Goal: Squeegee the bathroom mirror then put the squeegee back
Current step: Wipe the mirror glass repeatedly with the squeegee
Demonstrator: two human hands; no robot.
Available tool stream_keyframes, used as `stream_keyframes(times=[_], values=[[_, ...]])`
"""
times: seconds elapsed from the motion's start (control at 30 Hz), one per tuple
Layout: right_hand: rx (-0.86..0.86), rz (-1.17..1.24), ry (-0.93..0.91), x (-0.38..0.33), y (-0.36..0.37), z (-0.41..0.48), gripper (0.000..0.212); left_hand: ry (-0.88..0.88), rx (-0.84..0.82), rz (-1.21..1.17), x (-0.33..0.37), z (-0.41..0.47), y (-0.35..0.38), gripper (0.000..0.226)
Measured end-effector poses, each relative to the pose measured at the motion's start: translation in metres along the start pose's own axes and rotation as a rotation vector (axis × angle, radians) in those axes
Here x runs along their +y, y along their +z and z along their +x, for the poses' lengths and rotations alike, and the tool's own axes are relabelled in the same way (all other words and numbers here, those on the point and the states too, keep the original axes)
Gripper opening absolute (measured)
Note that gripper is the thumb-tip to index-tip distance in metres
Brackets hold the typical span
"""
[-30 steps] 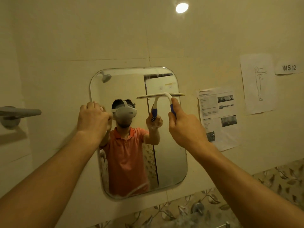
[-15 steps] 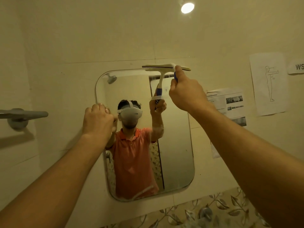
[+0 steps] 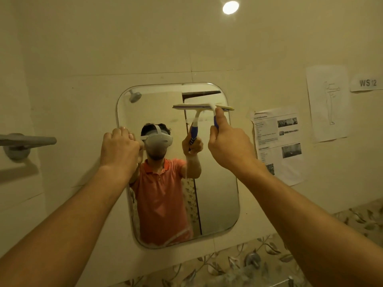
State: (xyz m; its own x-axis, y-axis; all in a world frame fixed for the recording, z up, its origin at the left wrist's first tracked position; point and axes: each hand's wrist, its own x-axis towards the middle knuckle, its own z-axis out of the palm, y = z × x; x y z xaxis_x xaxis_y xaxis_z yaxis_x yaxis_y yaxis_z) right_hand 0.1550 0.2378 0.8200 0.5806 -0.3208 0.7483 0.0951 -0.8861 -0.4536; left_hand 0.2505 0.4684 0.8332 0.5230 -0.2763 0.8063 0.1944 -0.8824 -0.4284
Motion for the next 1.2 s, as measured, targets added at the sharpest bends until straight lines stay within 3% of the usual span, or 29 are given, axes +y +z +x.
stream_keyframes(times=[0.3, 0.7, 1.0, 1.2], values=[[0.121, 0.110, 0.004, -0.020, -0.018, 0.052, 0.047, 0.005, -0.003, 0.032, 0.000, -0.003, -0.003, 0.039], [0.019, 0.070, 0.085, -0.011, 0.013, -0.016, 0.060, -0.011, 0.015, 0.018, -0.001, 0.000, 0.003, 0.041], [0.129, 0.151, 0.071, -0.028, -0.022, 0.048, 0.051, -0.010, -0.002, 0.006, -0.001, -0.001, 0.004, 0.037], [0.118, 0.123, 0.102, -0.023, 0.011, 0.013, 0.057, -0.011, -0.001, 0.005, 0.000, 0.002, 0.007, 0.041]])
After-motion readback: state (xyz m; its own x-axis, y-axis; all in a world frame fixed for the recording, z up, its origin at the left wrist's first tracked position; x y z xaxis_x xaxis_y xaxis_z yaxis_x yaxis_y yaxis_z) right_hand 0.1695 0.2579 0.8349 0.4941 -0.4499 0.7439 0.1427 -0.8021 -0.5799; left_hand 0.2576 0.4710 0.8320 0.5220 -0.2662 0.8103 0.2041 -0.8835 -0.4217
